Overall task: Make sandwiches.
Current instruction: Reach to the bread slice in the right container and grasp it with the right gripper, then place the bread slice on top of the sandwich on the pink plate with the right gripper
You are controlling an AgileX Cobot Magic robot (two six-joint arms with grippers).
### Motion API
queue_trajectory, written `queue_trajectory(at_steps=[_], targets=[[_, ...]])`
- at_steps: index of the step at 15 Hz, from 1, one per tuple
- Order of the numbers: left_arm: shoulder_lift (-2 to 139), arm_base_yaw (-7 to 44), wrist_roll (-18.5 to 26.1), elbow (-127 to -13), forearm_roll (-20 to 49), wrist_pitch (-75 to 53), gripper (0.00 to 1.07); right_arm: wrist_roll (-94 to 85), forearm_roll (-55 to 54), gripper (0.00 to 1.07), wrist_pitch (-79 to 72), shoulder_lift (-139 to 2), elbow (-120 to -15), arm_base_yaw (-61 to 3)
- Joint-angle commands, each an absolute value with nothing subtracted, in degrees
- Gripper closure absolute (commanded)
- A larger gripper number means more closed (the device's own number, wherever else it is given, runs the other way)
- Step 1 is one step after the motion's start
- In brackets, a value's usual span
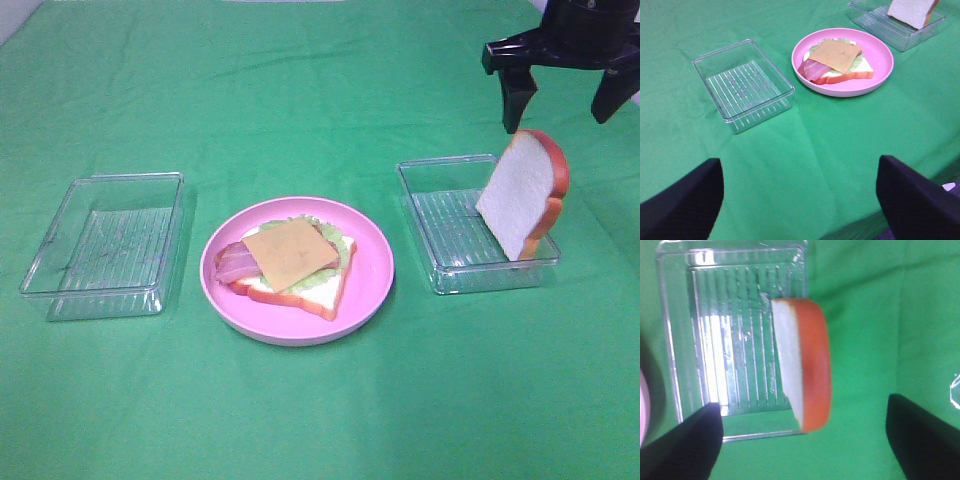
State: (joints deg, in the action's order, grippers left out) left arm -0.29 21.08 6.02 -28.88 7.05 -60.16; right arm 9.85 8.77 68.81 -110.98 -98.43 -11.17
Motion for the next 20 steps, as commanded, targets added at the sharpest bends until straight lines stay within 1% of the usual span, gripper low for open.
queue_trajectory(at_steps=[1, 2, 3, 8, 9, 10, 11, 12, 13, 14, 15, 18, 20], targets=[[-1.5, 21.2, 6.1, -28.8, 7.3, -59.6, 0.27, 4.5, 1.3, 0.24, 70.5, -110.8, -98.1, -7.5], [-1.5, 21.2, 6.1, -28.8, 7.3, -59.6, 0.27, 2.3, -1.9, 0.24, 69.7, -111.0, -98.1, -7.1], [-1.5, 21.2, 6.1, -28.8, 7.3, -59.6, 0.27, 1.4, -2.6, 0.24, 69.1, -111.6, -98.1, -7.1], [-1.5, 21.2, 6.1, -28.8, 7.3, -59.6, 0.27, 2.5, -1.1, 0.26, 69.6, -118.1, -98.1, -7.1], [-1.5, 21.2, 6.1, -28.8, 7.3, -59.6, 0.27, 2.6, -1.2, 0.31, 69.6, -118.8, -98.1, -7.1], [-1.5, 21.2, 6.1, -28.8, 7.3, -59.6, 0.27, 2.6, -1.2, 0.4, 69.6, -119.1, -98.1, -7.1], [-1.5, 21.2, 6.1, -28.8, 7.3, -59.6, 0.27, 2.6, -1.1, 0.55, 69.6, -119.1, -98.1, -7.1], [-1.5, 21.2, 6.1, -28.8, 7.3, -59.6, 0.27, 2.6, -1.1, 0.55, 69.6, -119.1, -98.1, -7.1], [-1.5, 21.2, 6.1, -28.8, 7.3, -59.6, 0.27, 2.6, -1.0, 0.72, 70.1, -119.1, -98.1, -7.1], [-1.5, 21.2, 6.1, -28.8, 7.3, -59.6, 0.27, 2.6, -1.0, 1.05, 71.0, -119.0, -98.3, -7.1], [-1.5, 21.2, 6.1, -28.8, 7.3, -59.6, 0.27, 2.8, -1.1, 1.07, 71.2, -118.8, -98.3, -7.1], [-1.5, 21.2, 6.1, -28.8, 7.3, -59.6, 0.27, 3.0, -2.2, 1.07, 71.0, -114.9, -98.3, -7.2], [-1.5, 21.2, 6.1, -28.8, 7.3, -59.6, 0.27, 1.7, -8.1, 1.07, 71.2, -110.6, -98.3, -7.3]])
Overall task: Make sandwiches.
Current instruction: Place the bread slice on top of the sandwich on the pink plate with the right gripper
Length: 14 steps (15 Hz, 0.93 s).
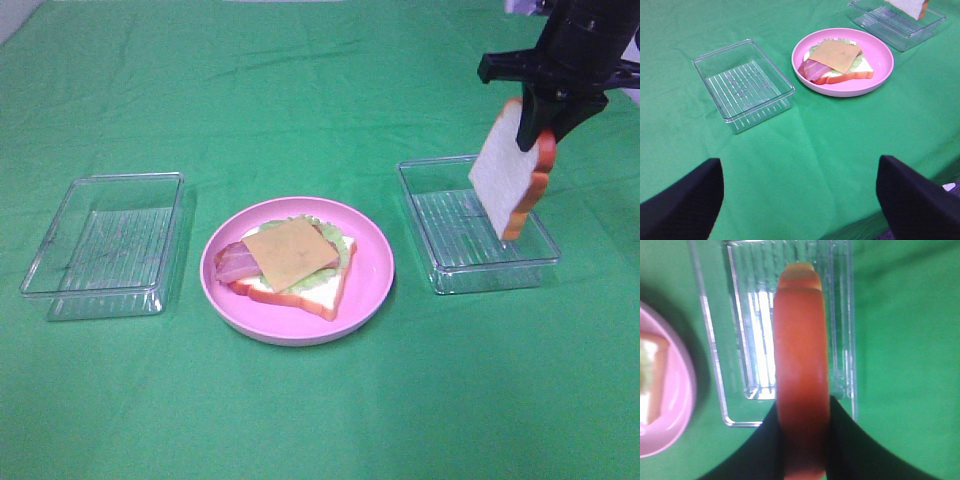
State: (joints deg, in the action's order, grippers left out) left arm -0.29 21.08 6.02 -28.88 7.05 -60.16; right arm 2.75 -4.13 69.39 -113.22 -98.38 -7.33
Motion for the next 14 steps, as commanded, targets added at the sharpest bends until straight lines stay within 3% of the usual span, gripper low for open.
queue_trajectory(at_steps=[1, 3, 6, 7, 10, 14], targets=[[-1.5, 21.2, 6.1, -28.8, 7.3, -59.6, 0.27, 1.7, -8.1, 1.07, 71.2, -110.6, -98.3, -7.3], [-1.5, 21.2, 6.1, -28.8, 7.3, -59.6, 0.27, -3.0, -21.8, 1.07, 70.8, -107.2, -96.4, -7.4], [-1.5, 21.2, 6.1, -28.8, 7.3, -59.6, 0.27, -14.5, -48.7, 1.07, 62.0, -107.0, -82.8, -7.4], [-1.5, 21.2, 6.1, -28.8, 7.3, -59.6, 0.27, -14.5, -48.7, 1.07, 62.0, -107.0, -82.8, -7.4], [-1.5, 21.2, 6.1, -28.8, 7.3, -59.6, 0.27, -24.7, -62.1, 1.07, 52.6, -107.9, -71.8, -10.8], [-1.5, 21.2, 6.1, -28.8, 7.3, -59.6, 0.27, -25.2, -66.7, 1.07, 47.6, -115.1, -71.4, -18.0]])
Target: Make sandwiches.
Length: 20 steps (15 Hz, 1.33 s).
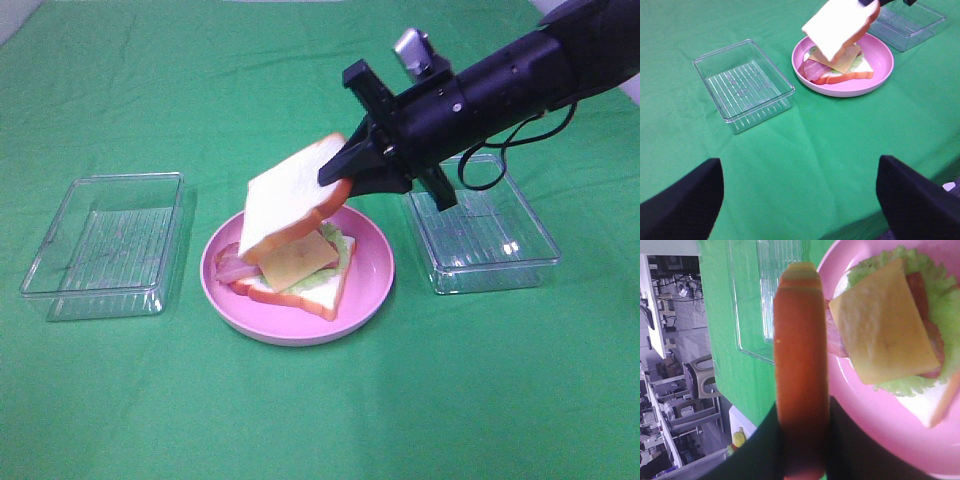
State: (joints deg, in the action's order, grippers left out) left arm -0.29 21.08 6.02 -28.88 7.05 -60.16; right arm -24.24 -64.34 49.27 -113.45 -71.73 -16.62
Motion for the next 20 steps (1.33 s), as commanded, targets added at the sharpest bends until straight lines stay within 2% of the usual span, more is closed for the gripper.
queue_trajectory(at_steps=[1, 4, 5, 6, 8, 9, 10, 11, 15, 16, 18, 19, 20], targets=[[-1.5, 21.2, 6.1, -28.8, 7.3, -59.6, 0.27, -25.2, -66.7, 1.07, 47.6, -115.1, -71.4, -18.0], [-1.5, 21.2, 6.1, -28.8, 7.3, -59.6, 0.27, -25.1, -67.2, 1.07, 46.6, -118.5, -71.4, -18.0], [-1.5, 21.2, 6.1, -28.8, 7.3, -59.6, 0.27, -25.1, -67.0, 1.03, 46.6, -118.8, -71.4, -18.0], [-1.5, 21.2, 6.1, -28.8, 7.3, -59.6, 0.27, -25.1, -66.9, 0.91, 46.6, -118.7, -71.4, -18.0], [-1.5, 21.2, 6.1, -28.8, 7.3, -59.6, 0.27, -25.1, -65.5, 0.36, 46.8, -118.7, -71.5, -18.0], [-1.5, 21.2, 6.1, -28.8, 7.3, -59.6, 0.27, -25.1, -65.1, 0.31, 46.8, -118.7, -71.5, -18.0], [-1.5, 21.2, 6.1, -28.8, 7.3, -59.6, 0.27, -25.1, -65.1, 0.31, 46.8, -118.7, -71.5, -18.0], [-1.5, 21.2, 6.1, -28.8, 7.3, -59.6, 0.27, -25.6, -60.4, 0.23, 46.6, -117.8, -71.7, -18.0], [-1.5, 21.2, 6.1, -28.8, 7.3, -59.6, 0.27, -19.0, -44.7, 0.23, 45.7, -112.2, -71.7, -18.0], [-1.5, 21.2, 6.1, -28.8, 7.3, -59.6, 0.27, -19.0, -44.7, 0.23, 45.7, -112.2, -71.7, -18.0], [-1.5, 21.2, 6.1, -28.8, 7.3, -59.6, 0.27, -14.9, -36.8, 0.23, 46.2, -107.4, -71.7, -18.0], [-1.5, 21.2, 6.1, -28.8, 7.3, -59.6, 0.27, -13.2, -29.6, 0.23, 49.7, -101.6, -71.7, -18.0], [-1.5, 21.2, 6.1, -28.8, 7.3, -59.6, 0.27, -12.8, -28.6, 0.23, 50.5, -100.3, -71.7, -18.0]])
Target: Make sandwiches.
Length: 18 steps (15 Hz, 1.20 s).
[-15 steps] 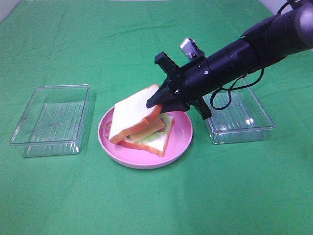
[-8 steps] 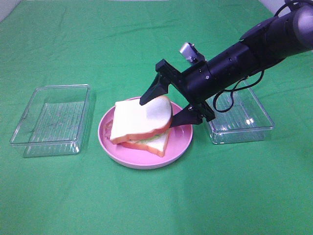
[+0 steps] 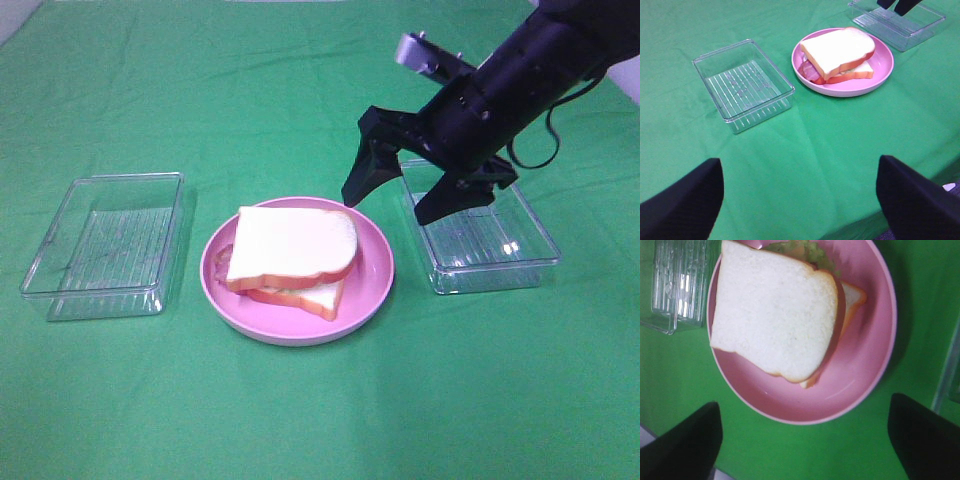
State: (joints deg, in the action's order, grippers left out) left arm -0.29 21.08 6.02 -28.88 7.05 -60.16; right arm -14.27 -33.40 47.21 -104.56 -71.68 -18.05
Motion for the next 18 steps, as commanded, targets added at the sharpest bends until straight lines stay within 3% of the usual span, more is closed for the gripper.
queue_trajectory(at_steps=[1, 3, 7, 14, 18], targets=[[-1.5, 21.2, 6.1, -28.8, 7.3, -59.6, 0.27, -12.8, -28.6, 0.23, 50.5, -100.3, -71.7, -18.0], [-1.5, 21.2, 6.1, -28.8, 7.3, -59.6, 0.27, -7.2, -18.6, 0.23, 58.4, -88.4, -71.5, -18.0], [-1.5, 21.2, 6.1, -28.8, 7.3, -59.6, 0.27, -3.0, -12.9, 0.23, 64.1, -74.3, -68.9, -18.0], [-1.5, 21.2, 6.1, -28.8, 7.3, -59.6, 0.27, -2.3, -7.7, 0.23, 67.6, -32.5, -43.5, -18.0], [-1.5, 21.2, 6.1, -28.8, 7.3, -59.6, 0.27, -1.5, -5.4, 0.23, 70.1, -18.5, -36.8, -18.0]])
